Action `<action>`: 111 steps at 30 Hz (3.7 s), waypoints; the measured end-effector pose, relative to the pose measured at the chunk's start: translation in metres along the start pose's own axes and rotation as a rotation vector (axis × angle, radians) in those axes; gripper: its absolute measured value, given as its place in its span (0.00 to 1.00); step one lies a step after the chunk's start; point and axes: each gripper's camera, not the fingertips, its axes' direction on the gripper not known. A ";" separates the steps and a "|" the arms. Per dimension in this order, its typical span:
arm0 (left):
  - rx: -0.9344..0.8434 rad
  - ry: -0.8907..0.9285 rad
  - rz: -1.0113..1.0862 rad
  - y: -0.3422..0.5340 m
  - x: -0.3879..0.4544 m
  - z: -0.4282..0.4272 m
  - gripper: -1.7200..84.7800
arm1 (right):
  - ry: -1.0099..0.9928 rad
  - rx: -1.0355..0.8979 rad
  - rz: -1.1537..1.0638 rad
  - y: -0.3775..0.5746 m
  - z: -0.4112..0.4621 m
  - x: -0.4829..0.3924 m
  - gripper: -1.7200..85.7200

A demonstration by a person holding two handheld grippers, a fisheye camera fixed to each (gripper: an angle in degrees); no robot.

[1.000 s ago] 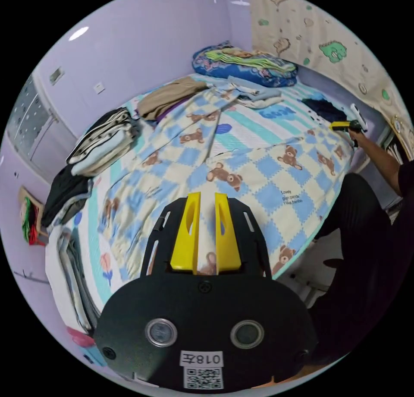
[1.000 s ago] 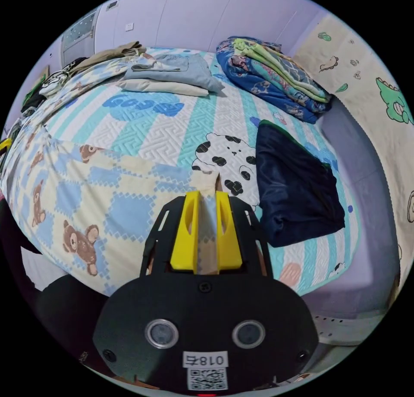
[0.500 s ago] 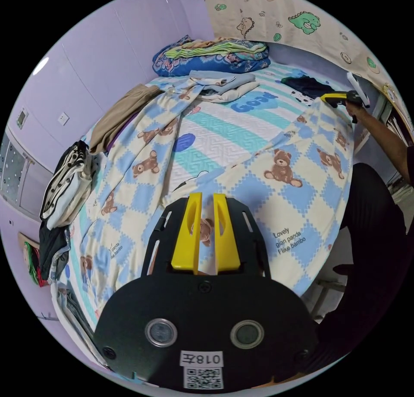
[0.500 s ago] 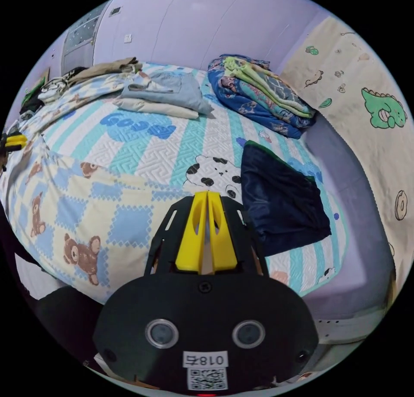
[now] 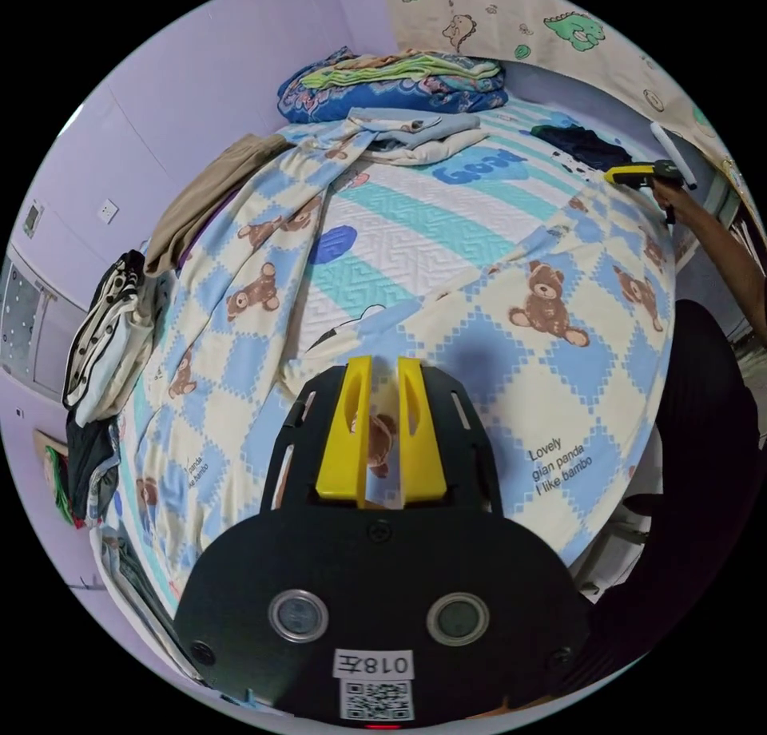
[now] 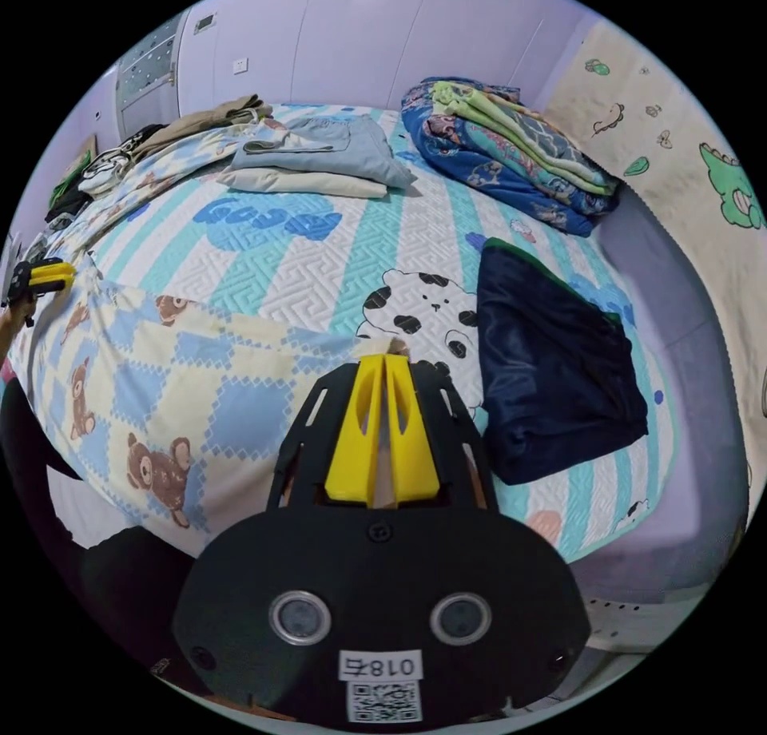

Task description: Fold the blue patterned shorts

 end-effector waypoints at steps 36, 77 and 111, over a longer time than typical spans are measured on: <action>0.038 -0.135 0.136 -0.019 0.009 0.002 0.03 | -0.002 0.062 0.210 -0.010 -0.003 0.073 0.01; 0.706 0.063 -0.748 0.649 -0.165 -0.213 0.07 | -0.174 0.008 0.580 0.126 -0.054 0.125 0.14; 0.349 -0.141 -0.841 0.848 -0.360 0.019 0.11 | 0.010 0.074 0.391 0.070 -0.141 -0.054 0.09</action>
